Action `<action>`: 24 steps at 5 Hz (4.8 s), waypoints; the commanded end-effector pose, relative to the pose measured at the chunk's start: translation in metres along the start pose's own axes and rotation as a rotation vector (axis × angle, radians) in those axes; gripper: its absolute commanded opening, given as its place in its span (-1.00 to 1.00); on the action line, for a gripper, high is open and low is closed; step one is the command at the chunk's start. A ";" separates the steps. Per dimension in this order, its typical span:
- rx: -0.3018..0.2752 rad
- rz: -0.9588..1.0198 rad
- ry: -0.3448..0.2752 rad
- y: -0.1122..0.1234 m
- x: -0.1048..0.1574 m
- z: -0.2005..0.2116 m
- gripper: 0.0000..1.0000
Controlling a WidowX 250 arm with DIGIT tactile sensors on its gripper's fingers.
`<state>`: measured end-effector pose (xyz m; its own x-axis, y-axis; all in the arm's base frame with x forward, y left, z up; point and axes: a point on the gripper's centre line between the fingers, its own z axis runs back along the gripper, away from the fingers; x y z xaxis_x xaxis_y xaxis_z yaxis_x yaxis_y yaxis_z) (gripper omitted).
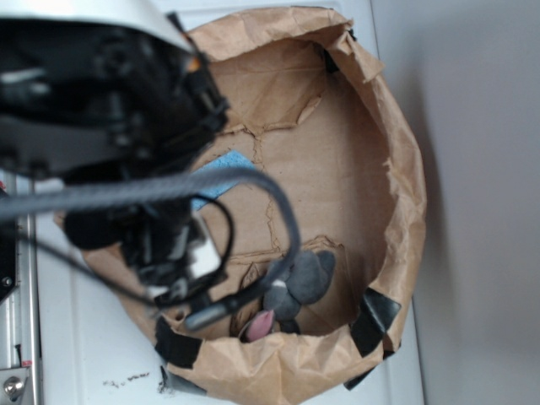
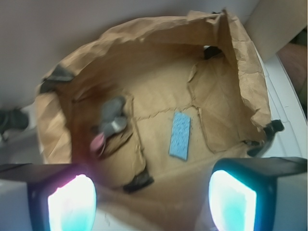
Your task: Grab the blue sponge.
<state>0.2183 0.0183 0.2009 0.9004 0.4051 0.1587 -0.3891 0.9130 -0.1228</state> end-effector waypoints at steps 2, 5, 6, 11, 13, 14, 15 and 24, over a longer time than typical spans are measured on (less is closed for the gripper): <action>0.009 -0.040 0.031 0.002 0.013 -0.019 1.00; -0.038 0.096 0.038 0.016 0.022 -0.048 1.00; -0.034 0.113 -0.002 0.020 0.020 -0.058 1.00; 0.098 0.150 -0.085 0.043 0.012 -0.123 1.00; 0.045 0.145 -0.085 0.040 -0.003 -0.137 1.00; 0.024 0.136 -0.059 0.030 -0.011 -0.141 1.00; 0.073 0.138 -0.047 0.021 -0.012 -0.151 1.00; -0.022 0.226 -0.067 0.017 0.012 -0.104 1.00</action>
<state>0.2389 0.0282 0.0876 0.7860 0.5987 0.1540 -0.5769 0.7999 -0.1653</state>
